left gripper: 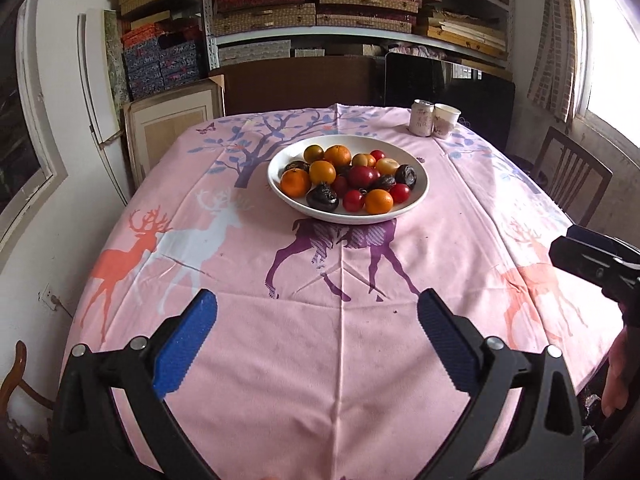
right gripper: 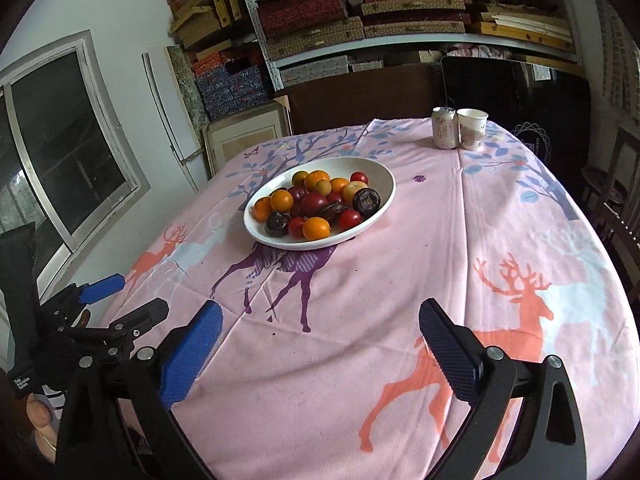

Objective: Organize fruits

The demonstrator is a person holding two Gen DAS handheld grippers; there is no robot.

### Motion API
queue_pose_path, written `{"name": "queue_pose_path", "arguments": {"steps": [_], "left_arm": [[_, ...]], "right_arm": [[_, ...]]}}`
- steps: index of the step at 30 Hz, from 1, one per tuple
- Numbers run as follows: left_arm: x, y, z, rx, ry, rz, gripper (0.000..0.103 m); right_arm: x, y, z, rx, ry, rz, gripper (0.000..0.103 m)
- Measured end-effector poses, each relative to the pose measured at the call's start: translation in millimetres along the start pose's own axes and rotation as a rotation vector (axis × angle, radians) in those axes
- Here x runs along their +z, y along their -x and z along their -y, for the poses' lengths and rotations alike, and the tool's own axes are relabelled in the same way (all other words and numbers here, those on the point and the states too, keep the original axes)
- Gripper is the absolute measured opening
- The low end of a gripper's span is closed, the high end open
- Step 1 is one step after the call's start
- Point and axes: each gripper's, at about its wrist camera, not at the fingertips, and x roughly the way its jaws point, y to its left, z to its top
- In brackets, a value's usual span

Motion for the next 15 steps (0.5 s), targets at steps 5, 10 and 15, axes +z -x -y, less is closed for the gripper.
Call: {"name": "queue_pose_path", "arguments": {"steps": [5,10,15], "left_arm": [[-4.5,34.6,-2.0,0.023,0.025,0.047,0.098],[-6.0,61.8,2.8,0.024,0.018,0.091,0.098],[-3.8,80.2,9.0,0.021,0.009,0.119,0.098]], "right_arm": [[-4.9,31.7,-2.6,-0.003,0.003,0.054,0.099],[-15.9,50.1,-5.0,0.014,0.004,0.075,0.099],[-22.1,57.6,-7.2,0.02,0.004,0.079,0.099]]}}
